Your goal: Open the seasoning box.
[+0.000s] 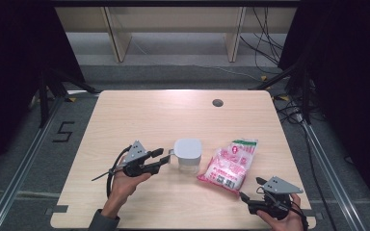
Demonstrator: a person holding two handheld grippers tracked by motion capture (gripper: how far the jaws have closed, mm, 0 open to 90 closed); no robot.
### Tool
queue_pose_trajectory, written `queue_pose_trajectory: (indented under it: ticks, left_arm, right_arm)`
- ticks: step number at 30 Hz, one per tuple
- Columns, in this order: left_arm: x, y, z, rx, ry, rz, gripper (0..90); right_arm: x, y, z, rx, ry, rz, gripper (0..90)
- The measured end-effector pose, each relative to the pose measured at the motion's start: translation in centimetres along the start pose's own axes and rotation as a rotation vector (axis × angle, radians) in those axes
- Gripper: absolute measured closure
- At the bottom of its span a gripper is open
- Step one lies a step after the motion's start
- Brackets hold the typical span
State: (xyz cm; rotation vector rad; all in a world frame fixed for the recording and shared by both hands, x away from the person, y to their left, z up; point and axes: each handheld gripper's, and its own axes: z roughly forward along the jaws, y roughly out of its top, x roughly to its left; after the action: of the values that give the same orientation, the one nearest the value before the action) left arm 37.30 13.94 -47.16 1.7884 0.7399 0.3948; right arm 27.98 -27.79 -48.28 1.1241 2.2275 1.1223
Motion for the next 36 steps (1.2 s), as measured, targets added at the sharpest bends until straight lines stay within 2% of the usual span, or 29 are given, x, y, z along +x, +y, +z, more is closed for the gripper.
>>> queue_pose_trajectory:
  ticks: [1, 3, 5, 7, 9, 11, 13, 14, 15, 16, 18, 19, 20, 22, 27, 29, 30, 31, 32, 35, 36]
  left_arm:
    - [-0.2, 0.2, -0.2, -0.001, 0.003, 0.012, 66.1]
    - [-0.4, 0.6, -0.5, -0.010, 0.007, 0.063, 79.4]
    - [-0.9, 1.1, -0.7, -0.022, 0.012, 0.085, 81.3]
    - [-1.3, 1.4, -0.8, -0.035, -0.002, 0.087, 84.5]
    - [-1.8, 2.0, -0.9, -0.048, -0.012, 0.096, 87.1]
    - [-2.1, 2.4, -0.8, -0.043, 0.003, 0.112, 88.3]
    - [-2.2, 2.7, -0.5, -0.054, -0.015, 0.106, 88.9]
    - [-2.2, 2.9, -0.2, -0.059, -0.017, 0.106, 89.0]
    - [-2.2, 3.0, 0.0, -0.053, -0.017, 0.108, 89.0]
    - [-2.1, 3.2, 0.3, -0.056, -0.014, 0.106, 89.1]
    - [-1.9, 3.4, 0.7, -0.055, -0.017, 0.090, 89.1]
    - [-1.9, 3.4, 1.0, -0.062, -0.017, 0.077, 89.1]
    - [-1.8, 3.4, 1.2, -0.059, -0.015, 0.102, 89.1]
    - [-1.6, 3.3, 1.5, -0.061, -0.002, 0.108, 89.1]
    - [-0.9, 3.3, 2.3, -0.058, -0.002, 0.074, 88.7]
    - [-0.8, 3.4, 2.5, -0.056, -0.006, 0.072, 88.5]
    - [-0.8, 3.5, 2.7, -0.050, -0.003, 0.072, 88.4]
    - [-0.8, 3.5, 2.9, -0.050, 0.002, 0.080, 88.4]
    - [-0.8, 3.5, 3.0, -0.042, 0.003, 0.079, 88.3]
    - [-0.9, 3.4, 3.3, -0.046, -0.005, 0.075, 88.5]
    - [-0.9, 3.5, 3.1, -0.035, 0.003, 0.087, 88.5]
  right_arm:
    - [0.0, 0.0, 0.0, 0.000, 0.000, 0.000, 20.5]
    - [0.1, 0.0, 0.0, 0.015, -0.003, -0.001, 20.4]
    - [0.0, 0.0, 0.1, 0.013, -0.005, -0.003, 20.3]
    - [-0.1, 0.0, 0.2, -0.003, 0.000, -0.020, 20.2]
    - [0.0, 0.0, 0.2, 0.009, 0.009, -0.017, 20.1]
    - [0.2, 0.1, 0.1, 0.010, 0.007, -0.007, 20.0]
    - [0.3, 0.1, 0.2, 0.002, 0.017, 0.005, 19.9]
    - [0.5, 0.1, 0.1, 0.006, 0.017, 0.031, 19.9]
    - [0.6, 0.2, 0.1, 0.007, 0.011, 0.021, 19.9]
    - [0.5, 0.2, 0.3, -0.010, 0.024, 0.011, 19.9]
    - [0.6, 0.2, 0.3, -0.010, 0.022, 0.017, 19.9]
    - [0.6, 0.2, 0.4, -0.016, 0.029, 0.006, 19.9]
    - [0.5, 0.2, 0.3, -0.013, 0.015, -0.003, 19.9]
    - [0.6, 0.2, 0.3, -0.006, 0.013, -0.004, 19.9]
    - [0.9, 0.3, 0.5, -0.030, 0.027, 0.000, 21.8]
    - [0.9, 0.4, 0.6, -0.019, 0.034, -0.003, 23.0]
    - [1.2, 0.4, 0.5, -0.008, 0.026, 0.029, 22.7]
    - [1.4, 0.4, 0.5, -0.008, 0.030, 0.038, 22.2]
    - [1.3, 0.5, 0.7, -0.026, 0.034, 0.008, 21.5]
    - [1.5, 0.7, 0.9, -0.040, 0.045, 0.011, 18.6]
    - [1.7, 0.7, 0.9, -0.036, 0.021, 0.006, 17.6]
